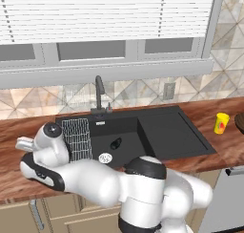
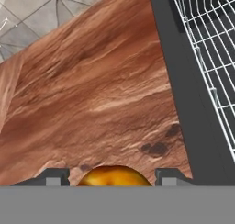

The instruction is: Remove the eggplant and peach from the sink. Then move the bowl and cup from the counter to the sink for washing.

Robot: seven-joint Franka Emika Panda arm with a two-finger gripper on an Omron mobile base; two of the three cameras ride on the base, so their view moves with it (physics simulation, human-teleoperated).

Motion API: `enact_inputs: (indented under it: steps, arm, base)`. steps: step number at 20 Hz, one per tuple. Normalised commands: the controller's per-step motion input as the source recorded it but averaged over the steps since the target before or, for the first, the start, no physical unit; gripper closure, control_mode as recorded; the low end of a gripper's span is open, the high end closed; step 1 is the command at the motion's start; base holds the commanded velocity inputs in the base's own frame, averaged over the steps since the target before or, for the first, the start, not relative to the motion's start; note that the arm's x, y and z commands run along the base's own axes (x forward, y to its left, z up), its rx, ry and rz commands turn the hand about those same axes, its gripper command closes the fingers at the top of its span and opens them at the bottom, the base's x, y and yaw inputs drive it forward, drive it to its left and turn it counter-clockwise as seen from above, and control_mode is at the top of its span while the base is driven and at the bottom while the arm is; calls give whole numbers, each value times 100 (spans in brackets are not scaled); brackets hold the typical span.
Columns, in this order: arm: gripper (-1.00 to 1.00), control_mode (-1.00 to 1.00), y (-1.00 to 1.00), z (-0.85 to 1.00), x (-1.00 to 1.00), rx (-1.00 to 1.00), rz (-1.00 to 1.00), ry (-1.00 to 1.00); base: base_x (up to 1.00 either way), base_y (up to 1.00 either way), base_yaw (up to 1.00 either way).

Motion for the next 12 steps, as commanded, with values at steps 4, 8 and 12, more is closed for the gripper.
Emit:
enact_inputs:
  steps: [4, 8, 12]
  arm:
    - [100, -100, 11, -17, 0, 0, 0, 1]
    - [100, -100, 13, -16, 1, 0, 0, 2]
    - [100, -100, 13, -15, 1, 0, 0, 1]
  base:
    - [0, 0, 0]
    - [0, 0, 0]
    - [0, 0, 0]
